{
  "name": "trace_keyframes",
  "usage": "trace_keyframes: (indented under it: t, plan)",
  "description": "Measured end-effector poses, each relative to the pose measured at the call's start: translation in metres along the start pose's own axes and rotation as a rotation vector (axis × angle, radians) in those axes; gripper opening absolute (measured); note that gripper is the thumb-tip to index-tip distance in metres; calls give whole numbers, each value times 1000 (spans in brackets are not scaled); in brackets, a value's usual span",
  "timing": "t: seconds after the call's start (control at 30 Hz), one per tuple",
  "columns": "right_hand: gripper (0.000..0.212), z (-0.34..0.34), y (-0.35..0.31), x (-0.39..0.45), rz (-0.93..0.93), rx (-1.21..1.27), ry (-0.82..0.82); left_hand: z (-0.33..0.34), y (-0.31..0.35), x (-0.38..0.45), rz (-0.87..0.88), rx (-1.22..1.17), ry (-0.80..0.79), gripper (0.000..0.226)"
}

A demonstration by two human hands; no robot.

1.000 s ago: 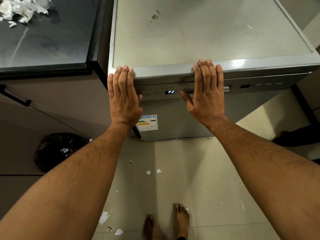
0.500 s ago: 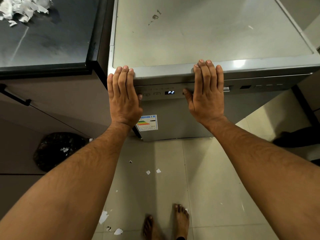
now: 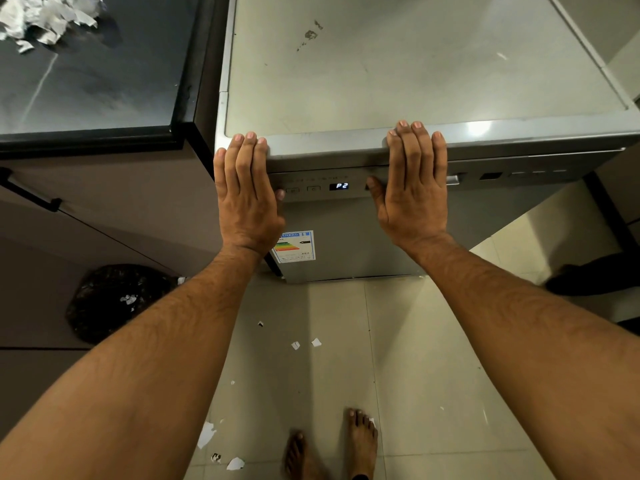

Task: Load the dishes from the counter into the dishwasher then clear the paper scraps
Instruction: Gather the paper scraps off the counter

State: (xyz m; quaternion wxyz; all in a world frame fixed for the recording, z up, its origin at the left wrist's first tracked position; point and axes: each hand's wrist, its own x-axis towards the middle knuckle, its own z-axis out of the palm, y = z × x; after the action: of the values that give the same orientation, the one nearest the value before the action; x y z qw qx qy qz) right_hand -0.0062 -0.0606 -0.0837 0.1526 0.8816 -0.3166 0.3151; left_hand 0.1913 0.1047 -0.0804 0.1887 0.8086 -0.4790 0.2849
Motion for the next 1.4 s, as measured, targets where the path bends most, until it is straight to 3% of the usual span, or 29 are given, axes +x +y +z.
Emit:
trace_keyframes:
  t: [0.67,1.4]
  plan:
    - [67,-1,-1,0,11,-4,-2,-1,0,0,-9,-8,-20,78]
    - [71,-39,-7,8,30,-38,-316,-40,0,3,19,-67,-176,81]
